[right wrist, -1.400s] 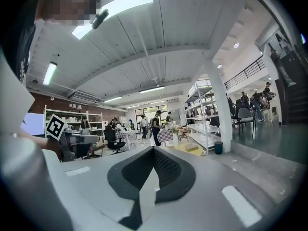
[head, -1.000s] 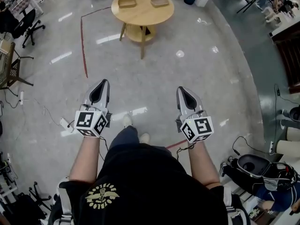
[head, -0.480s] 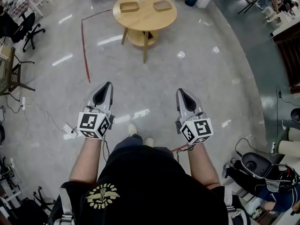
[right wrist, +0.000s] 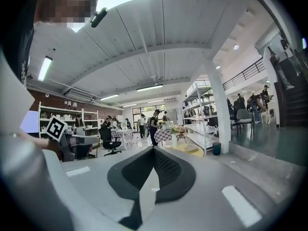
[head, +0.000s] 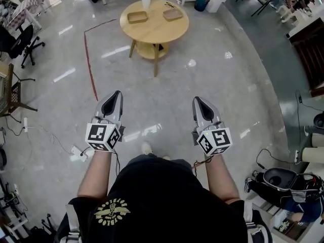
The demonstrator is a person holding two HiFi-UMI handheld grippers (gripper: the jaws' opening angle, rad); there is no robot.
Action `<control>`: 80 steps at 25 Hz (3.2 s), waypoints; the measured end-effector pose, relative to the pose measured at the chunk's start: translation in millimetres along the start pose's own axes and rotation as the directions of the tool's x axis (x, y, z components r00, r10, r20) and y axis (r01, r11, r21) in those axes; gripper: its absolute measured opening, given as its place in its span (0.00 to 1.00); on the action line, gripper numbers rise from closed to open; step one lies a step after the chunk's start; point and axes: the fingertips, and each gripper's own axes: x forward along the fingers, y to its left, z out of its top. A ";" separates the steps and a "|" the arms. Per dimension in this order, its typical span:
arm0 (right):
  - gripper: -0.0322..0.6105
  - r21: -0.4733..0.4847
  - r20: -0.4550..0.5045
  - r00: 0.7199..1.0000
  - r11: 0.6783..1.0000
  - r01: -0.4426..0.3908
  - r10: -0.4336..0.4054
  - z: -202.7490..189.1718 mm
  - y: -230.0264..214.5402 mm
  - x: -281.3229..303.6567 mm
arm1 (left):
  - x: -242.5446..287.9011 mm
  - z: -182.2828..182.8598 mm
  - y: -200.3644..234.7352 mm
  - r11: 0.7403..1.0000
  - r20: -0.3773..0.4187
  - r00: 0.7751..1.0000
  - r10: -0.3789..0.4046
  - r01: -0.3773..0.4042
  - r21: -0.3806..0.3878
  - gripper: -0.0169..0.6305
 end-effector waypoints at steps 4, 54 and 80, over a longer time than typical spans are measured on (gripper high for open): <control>0.05 -0.013 0.015 1.000 1.000 0.016 -0.016 12.1 10.7 9.9 | 1.5 3.1 17.7 1.000 0.016 1.000 -0.014 0.014 -0.006 0.03; 0.05 0.012 -0.008 1.000 1.000 0.002 -0.002 10.1 15.1 45.4 | 14.4 -13.8 21.4 0.997 -0.046 0.996 -0.080 0.080 -0.008 0.03; 0.05 0.078 -0.045 0.999 0.997 -0.007 0.011 11.6 -77.5 149.4 | 145.6 -20.1 26.6 0.996 -0.133 0.988 -0.083 0.080 -0.023 0.03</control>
